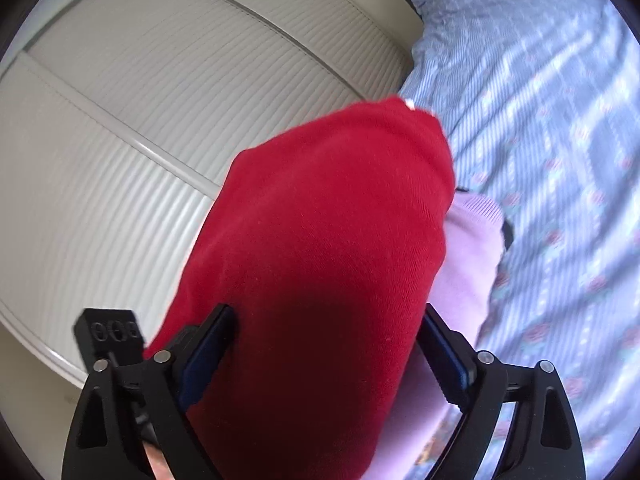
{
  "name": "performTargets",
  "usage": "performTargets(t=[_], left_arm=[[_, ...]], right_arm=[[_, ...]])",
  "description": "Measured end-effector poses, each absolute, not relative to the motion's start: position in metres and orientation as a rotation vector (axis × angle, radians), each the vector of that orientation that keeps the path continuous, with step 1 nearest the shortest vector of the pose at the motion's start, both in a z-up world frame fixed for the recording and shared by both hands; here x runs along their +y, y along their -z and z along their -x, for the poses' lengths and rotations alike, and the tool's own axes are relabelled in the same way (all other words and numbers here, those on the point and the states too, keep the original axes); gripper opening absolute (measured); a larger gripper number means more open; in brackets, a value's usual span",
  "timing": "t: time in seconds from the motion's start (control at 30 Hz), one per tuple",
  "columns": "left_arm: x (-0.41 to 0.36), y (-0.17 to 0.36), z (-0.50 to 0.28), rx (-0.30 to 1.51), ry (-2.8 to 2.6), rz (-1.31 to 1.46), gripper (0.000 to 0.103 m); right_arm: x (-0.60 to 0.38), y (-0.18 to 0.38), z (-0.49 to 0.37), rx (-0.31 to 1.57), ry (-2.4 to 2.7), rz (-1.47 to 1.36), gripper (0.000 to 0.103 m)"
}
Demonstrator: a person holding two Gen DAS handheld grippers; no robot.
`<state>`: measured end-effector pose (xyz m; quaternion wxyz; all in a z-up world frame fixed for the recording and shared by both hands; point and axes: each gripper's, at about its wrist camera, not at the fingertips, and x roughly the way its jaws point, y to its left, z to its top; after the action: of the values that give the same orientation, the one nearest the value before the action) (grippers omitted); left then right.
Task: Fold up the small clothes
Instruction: 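Lower the red bundle with both tools onto the lilac folded clothes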
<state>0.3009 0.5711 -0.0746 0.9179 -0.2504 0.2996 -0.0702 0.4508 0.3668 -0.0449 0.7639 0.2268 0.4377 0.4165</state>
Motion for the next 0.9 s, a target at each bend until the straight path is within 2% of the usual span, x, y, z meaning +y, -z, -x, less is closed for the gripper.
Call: performTargets(t=[0.1, 0.5, 0.9], left_arm=[[0.566, 0.057, -0.289, 0.593, 0.099, 0.476, 0.092], [0.517, 0.015, -0.249, 0.543, -0.011, 0.300, 0.095], [0.510, 0.012, -0.261, 0.562, 0.006, 0.339, 0.096]], right_arm=[[0.358, 0.032, -0.450, 0.926, -0.875, -0.448, 0.092], [0.316, -0.006, -0.415, 0.834, -0.817, -0.324, 0.093], [0.304, -0.013, -0.425, 0.878, -0.846, -0.385, 0.093]])
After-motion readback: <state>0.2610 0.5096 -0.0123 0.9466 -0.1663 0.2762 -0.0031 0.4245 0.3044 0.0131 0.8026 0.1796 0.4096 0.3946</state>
